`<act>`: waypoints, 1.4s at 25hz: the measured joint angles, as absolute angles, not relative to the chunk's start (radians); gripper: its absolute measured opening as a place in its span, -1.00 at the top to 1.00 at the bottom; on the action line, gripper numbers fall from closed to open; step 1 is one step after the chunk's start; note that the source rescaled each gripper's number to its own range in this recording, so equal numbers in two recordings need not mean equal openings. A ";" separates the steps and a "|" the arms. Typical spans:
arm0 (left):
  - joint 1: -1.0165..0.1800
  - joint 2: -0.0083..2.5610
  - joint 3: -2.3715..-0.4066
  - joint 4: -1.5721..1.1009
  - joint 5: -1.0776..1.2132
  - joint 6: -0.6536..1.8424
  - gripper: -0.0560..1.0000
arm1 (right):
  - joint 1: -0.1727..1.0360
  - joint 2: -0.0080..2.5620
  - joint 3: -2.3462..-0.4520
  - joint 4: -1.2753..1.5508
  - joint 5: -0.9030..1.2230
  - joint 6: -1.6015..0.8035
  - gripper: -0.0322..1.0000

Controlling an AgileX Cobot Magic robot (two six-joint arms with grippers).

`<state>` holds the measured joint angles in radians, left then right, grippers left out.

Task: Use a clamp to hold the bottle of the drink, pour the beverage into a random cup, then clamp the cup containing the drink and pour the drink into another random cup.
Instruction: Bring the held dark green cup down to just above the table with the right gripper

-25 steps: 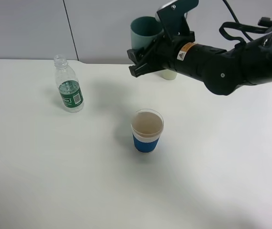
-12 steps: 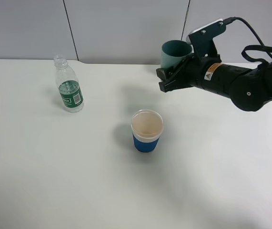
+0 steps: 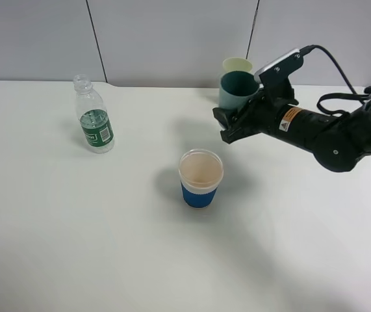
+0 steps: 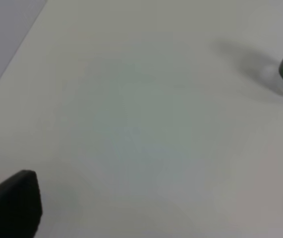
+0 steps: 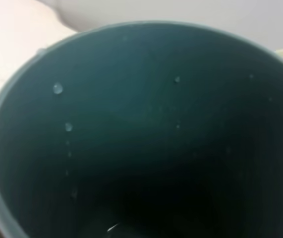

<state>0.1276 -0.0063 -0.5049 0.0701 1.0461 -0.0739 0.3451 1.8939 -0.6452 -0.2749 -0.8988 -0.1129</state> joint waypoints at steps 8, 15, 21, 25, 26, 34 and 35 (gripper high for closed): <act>0.128 -0.006 -0.505 0.070 1.046 -0.075 -1.00 | 0.326 2.063 -0.640 -0.306 -1.074 0.000 0.94; 0.128 -0.006 -0.505 0.070 1.046 -0.075 -1.00 | 0.289 2.109 -0.641 -0.304 -1.074 0.066 0.94; 0.128 -0.006 -0.505 0.070 1.046 -0.074 -1.00 | 0.285 2.109 -0.641 -0.304 -1.070 0.065 0.94; 0.128 -0.006 -0.505 0.070 1.046 -0.074 -1.00 | 0.285 2.109 -0.641 -0.304 -1.025 0.015 0.94; 0.128 -0.006 -0.505 0.070 1.046 -0.074 -1.00 | 0.285 2.109 -0.641 -0.304 -1.018 0.008 0.94; 0.128 -0.006 -0.505 0.070 1.046 -0.075 -1.00 | 0.285 2.107 -0.642 -0.305 -0.997 -0.008 0.94; 0.128 -0.006 -0.505 0.070 1.046 -0.075 -1.00 | 0.285 2.107 -0.642 -0.305 -0.997 -0.008 0.94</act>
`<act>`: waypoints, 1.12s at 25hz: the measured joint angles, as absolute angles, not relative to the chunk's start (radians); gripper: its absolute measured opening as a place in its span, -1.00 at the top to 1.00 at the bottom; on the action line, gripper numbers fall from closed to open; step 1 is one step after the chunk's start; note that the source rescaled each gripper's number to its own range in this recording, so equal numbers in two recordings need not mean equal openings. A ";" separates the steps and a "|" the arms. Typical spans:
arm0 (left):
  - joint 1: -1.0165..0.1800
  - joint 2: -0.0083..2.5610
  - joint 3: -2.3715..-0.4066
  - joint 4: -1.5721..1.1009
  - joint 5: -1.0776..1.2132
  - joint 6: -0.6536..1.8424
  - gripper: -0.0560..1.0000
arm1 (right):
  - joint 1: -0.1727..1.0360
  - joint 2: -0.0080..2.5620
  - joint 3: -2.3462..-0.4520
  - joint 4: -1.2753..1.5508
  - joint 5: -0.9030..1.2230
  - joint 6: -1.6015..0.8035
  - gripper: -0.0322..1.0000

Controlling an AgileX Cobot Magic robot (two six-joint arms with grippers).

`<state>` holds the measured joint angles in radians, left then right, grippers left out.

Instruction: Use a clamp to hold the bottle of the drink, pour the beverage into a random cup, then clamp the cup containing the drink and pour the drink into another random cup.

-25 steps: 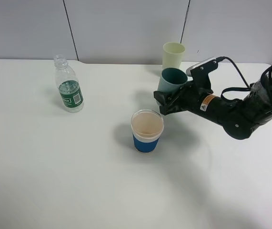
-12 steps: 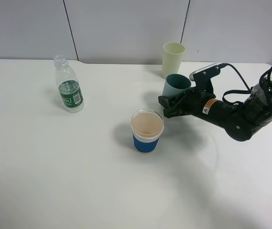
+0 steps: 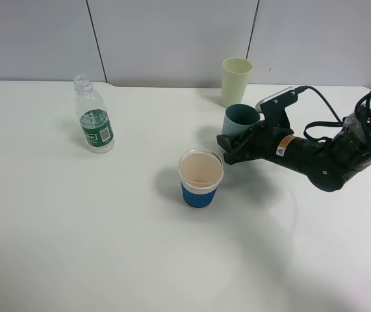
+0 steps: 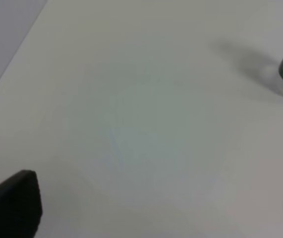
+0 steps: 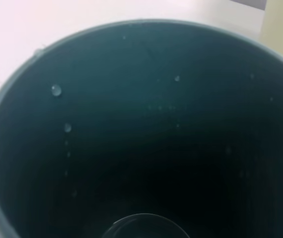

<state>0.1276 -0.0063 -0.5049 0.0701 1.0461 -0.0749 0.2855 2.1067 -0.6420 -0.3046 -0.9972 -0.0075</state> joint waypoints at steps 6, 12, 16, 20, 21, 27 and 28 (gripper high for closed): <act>0.128 -0.006 -0.505 0.070 1.046 -0.074 -1.00 | 0.285 2.096 -0.641 -0.305 -0.962 -0.008 0.51; 0.128 -0.006 -0.505 0.070 1.046 -0.074 -1.00 | 0.285 1.999 -0.640 -0.361 -0.937 0.013 -0.22; 0.128 -0.006 -0.505 0.070 1.046 -0.075 -1.00 | 0.285 1.903 -0.639 -0.407 -0.936 0.057 -0.26; 0.128 -0.006 -0.505 0.070 1.046 -0.075 -1.00 | 0.285 1.792 -0.637 -0.401 -0.897 0.090 -0.25; 0.128 -0.006 -0.505 0.070 1.046 -0.075 -1.00 | 0.285 1.792 -0.637 -0.401 -0.897 0.090 -0.25; 0.128 -0.006 -0.505 0.070 1.046 -0.074 -1.00 | 0.281 1.617 -0.637 -0.246 -0.728 0.120 -0.25; 0.128 -0.006 -0.505 0.070 1.046 -0.074 -1.00 | 0.276 1.593 -0.637 -0.219 -0.683 0.122 -0.25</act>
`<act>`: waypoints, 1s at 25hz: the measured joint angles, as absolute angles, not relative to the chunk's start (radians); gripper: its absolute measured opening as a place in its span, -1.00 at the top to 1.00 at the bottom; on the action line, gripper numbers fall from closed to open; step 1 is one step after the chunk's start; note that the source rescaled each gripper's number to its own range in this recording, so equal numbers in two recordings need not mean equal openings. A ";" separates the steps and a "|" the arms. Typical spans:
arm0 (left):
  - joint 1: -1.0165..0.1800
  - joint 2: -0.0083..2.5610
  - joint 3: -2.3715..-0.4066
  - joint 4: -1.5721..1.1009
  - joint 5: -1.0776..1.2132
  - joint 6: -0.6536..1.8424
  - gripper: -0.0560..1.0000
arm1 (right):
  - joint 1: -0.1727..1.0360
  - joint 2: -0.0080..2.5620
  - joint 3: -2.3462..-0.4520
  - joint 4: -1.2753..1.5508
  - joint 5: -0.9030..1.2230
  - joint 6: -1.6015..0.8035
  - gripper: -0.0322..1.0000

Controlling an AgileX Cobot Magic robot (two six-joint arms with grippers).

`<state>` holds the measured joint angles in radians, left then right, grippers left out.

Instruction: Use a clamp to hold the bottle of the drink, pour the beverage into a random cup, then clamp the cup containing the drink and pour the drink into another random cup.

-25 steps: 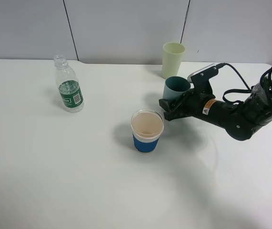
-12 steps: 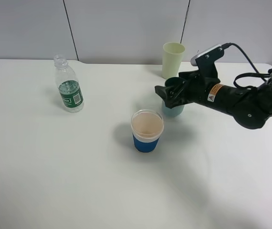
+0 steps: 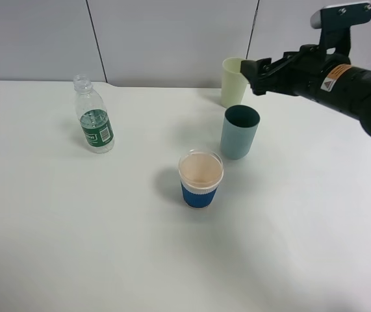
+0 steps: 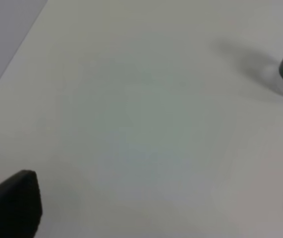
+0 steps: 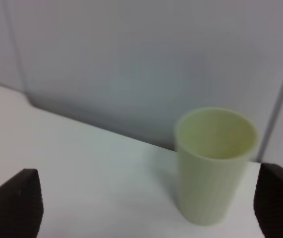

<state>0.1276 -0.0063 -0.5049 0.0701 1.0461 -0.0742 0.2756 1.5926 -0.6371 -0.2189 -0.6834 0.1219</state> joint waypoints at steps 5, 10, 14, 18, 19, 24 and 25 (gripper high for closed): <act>0.128 -0.006 -0.505 0.070 1.046 -0.074 -1.00 | 0.228 1.435 -0.637 -0.184 -0.476 0.126 -0.25; 0.128 -0.006 -0.505 0.070 1.046 -0.074 -1.00 | 0.182 1.267 -0.637 -0.183 -0.291 0.126 -0.25; 0.128 -0.006 -0.505 0.070 1.046 -0.074 -1.00 | 0.144 1.131 -0.637 -0.183 -0.148 0.125 -0.25; 0.128 -0.006 -0.505 0.070 1.046 -0.074 -1.00 | 0.126 0.973 -0.636 -0.183 -0.047 0.121 -0.25; 0.128 -0.006 -0.505 0.070 1.046 -0.074 -1.00 | 0.124 0.937 -0.636 -0.183 -0.030 0.119 -0.25; 0.128 -0.006 -0.505 0.070 1.046 -0.074 -1.00 | 0.124 0.706 -0.636 -0.201 0.143 0.118 -0.25; 0.128 -0.006 -0.505 0.070 1.046 -0.074 -1.00 | 0.124 0.656 -0.636 -0.216 0.202 0.118 -0.25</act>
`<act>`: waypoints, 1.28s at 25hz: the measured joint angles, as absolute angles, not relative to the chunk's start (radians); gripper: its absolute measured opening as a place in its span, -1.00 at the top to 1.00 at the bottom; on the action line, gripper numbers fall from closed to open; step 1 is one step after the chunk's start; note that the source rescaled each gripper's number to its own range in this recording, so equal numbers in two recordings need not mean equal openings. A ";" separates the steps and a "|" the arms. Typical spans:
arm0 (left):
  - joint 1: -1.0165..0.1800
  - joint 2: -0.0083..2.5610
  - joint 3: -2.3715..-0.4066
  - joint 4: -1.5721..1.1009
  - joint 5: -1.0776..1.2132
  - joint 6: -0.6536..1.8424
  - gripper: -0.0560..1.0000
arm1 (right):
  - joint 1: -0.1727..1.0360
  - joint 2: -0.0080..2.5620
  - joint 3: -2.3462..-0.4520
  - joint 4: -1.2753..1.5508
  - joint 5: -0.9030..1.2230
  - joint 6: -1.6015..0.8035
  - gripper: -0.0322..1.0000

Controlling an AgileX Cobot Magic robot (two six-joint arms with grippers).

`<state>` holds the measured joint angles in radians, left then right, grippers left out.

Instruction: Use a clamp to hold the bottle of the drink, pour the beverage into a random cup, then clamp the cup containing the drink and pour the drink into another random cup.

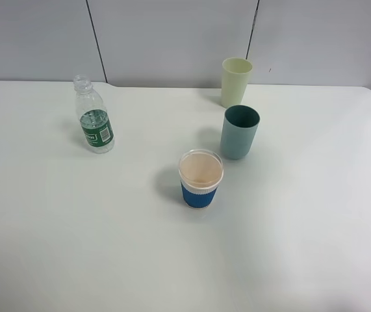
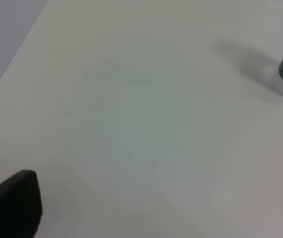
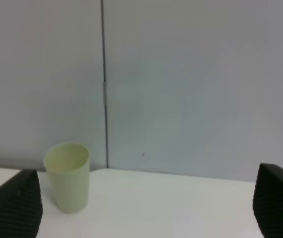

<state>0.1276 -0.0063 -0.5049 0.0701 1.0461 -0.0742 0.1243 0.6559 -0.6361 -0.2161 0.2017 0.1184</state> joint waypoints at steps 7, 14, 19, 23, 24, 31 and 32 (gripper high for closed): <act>0.128 -0.006 -0.505 0.070 1.046 -0.074 -1.00 | 0.124 0.365 -0.636 -0.279 0.577 0.118 -0.25; 0.128 -0.006 -0.505 0.070 1.046 -0.074 -1.00 | 0.124 0.223 -0.636 -0.220 0.777 0.118 -0.25; 0.128 -0.006 -0.505 0.070 1.046 -0.074 -1.00 | 0.124 0.162 -0.636 -0.190 0.911 0.118 -0.25; 0.128 -0.006 -0.505 0.070 1.046 -0.074 -1.00 | 0.124 0.101 -0.625 -0.182 0.976 0.118 -0.25; 0.128 -0.006 -0.505 0.070 1.046 -0.074 -1.00 | 0.124 0.082 -0.613 -0.177 0.980 0.118 -0.25; 0.128 -0.006 -0.505 0.070 1.046 -0.074 -1.00 | 0.123 -0.002 -0.526 -0.146 1.032 0.118 -0.24; 0.128 -0.006 -0.505 0.070 1.046 -0.074 -1.00 | 0.123 -0.002 -0.526 -0.148 1.041 0.118 -0.23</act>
